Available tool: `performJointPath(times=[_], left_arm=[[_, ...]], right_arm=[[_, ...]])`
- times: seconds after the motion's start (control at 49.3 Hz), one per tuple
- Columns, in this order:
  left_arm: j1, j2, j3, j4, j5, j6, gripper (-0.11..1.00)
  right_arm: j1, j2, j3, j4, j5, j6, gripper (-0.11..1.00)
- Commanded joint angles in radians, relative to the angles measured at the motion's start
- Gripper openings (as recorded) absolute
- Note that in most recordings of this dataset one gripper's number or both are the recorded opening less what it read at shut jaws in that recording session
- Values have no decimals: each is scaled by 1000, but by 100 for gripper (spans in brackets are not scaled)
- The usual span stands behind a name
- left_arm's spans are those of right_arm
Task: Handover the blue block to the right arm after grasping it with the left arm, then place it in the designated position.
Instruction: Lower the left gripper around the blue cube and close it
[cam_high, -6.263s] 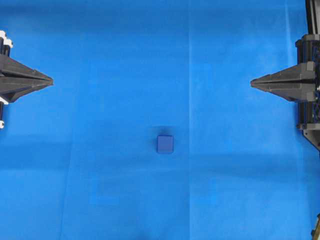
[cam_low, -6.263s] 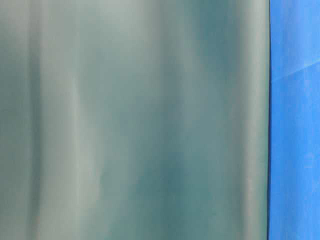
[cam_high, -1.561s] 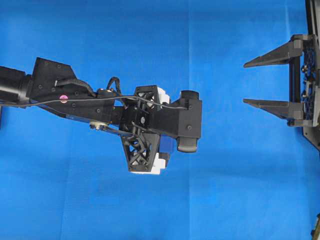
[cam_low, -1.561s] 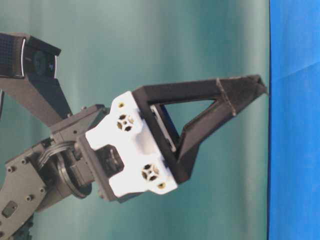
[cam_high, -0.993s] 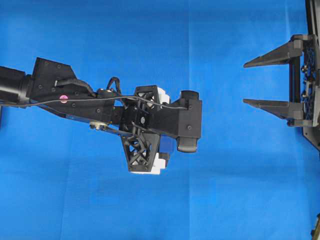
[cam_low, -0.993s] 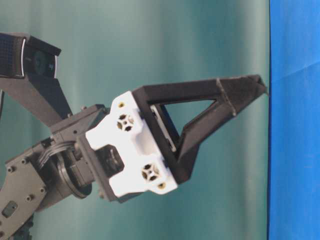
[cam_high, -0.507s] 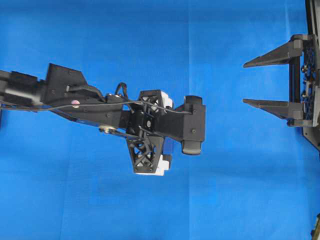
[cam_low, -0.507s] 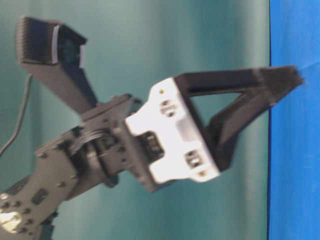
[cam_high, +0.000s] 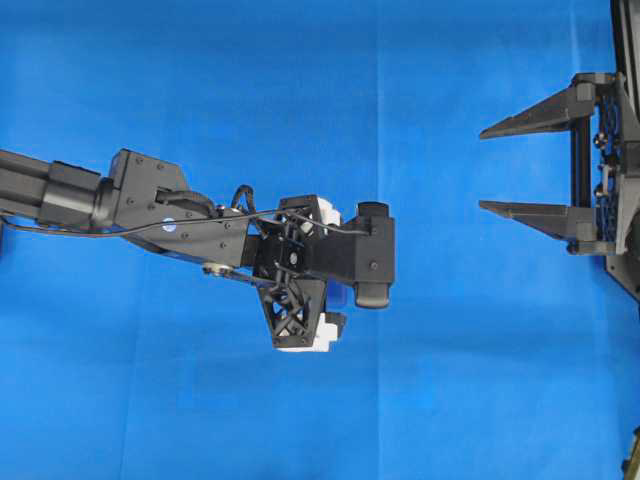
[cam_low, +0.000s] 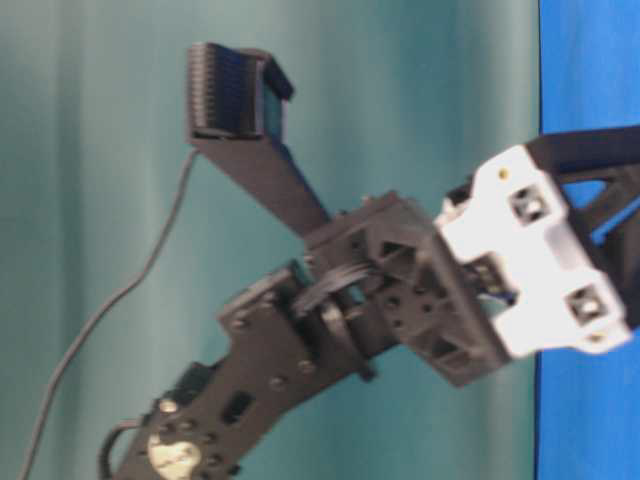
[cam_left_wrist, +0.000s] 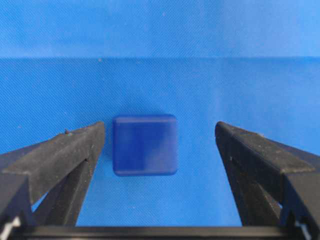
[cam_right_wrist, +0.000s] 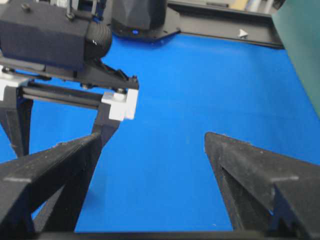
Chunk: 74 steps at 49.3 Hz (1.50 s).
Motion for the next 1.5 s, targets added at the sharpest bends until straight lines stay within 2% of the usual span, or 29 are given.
performJointPath(times=[0.0, 0.446, 0.872, 0.993, 1.054, 1.135, 1.48], left_arm=[[-3, -6, -3, 3, -17, -2, 93], [3, 92, 0, 3, -63, -3, 93], [0, 110, 0, 3, -77, -2, 91], [0, 109, -3, 6, -69, 0, 82], [-3, 109, -3, 8, -61, 0, 70], [-3, 110, -6, 8, -49, 0, 48], [-2, 107, -9, 8, -40, -2, 49]], right_arm=[[-2, 5, -25, 2, -9, 0, 98], [-2, 9, -23, 3, -9, 0, 98], [-2, 14, -23, 3, -9, 0, 98], [-2, 14, -25, 3, -9, 0, 98], [-2, 14, -23, 3, -9, 0, 98], [-2, 14, -25, 3, -9, 0, 98], [-2, 14, -26, 3, -9, 0, 98]])
